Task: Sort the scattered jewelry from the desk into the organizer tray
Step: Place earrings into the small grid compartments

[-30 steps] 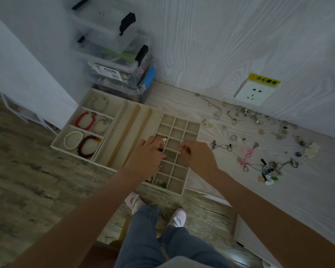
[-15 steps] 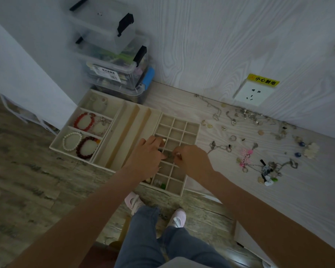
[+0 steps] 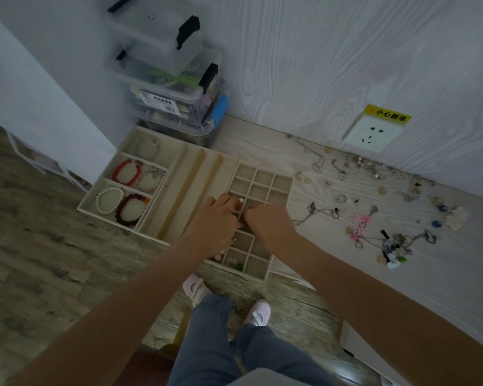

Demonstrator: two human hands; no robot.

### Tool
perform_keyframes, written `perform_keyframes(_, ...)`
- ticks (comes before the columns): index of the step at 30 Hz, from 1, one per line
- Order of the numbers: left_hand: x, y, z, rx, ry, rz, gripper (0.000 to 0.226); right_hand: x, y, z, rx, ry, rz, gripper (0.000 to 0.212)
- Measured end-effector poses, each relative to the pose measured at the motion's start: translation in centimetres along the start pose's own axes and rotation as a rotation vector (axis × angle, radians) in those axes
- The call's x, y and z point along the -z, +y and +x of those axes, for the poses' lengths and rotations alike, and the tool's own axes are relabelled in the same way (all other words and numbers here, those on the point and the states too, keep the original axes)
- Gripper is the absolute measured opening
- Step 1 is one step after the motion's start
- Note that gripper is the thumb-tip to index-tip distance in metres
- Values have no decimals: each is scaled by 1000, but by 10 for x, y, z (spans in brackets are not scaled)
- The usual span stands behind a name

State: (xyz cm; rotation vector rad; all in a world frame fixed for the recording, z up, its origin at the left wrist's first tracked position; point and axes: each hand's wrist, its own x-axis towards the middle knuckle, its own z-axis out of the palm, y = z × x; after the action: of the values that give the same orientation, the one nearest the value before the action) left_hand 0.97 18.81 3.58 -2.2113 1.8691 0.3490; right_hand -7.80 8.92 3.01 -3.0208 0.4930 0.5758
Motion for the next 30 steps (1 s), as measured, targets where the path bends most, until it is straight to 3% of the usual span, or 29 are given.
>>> perform_keyframes(8,1,0,0,9,18,-41,40,-13,1,-5,-28,104,102,14)
perform_keyframes(13,0,1,0,27,38,-61,35,-16,7,-6,-143,-24,566,26)
perform_keyframes(15,0,0,0,22,30,-58,37,-17,13,-9,-187,-1,712,32)
perform_keyframes(17,0,0,0,21,16,-56,39,-17,21,-13,-274,87,815,24)
perform_keyframes(22,-3,-2,-1,15,-1,-82,41,-22,29,-18,-341,213,849,20)
perform_keyframes(30,-4,3,-1,-41,24,-40,38,-15,34,-18,-383,185,1096,30)
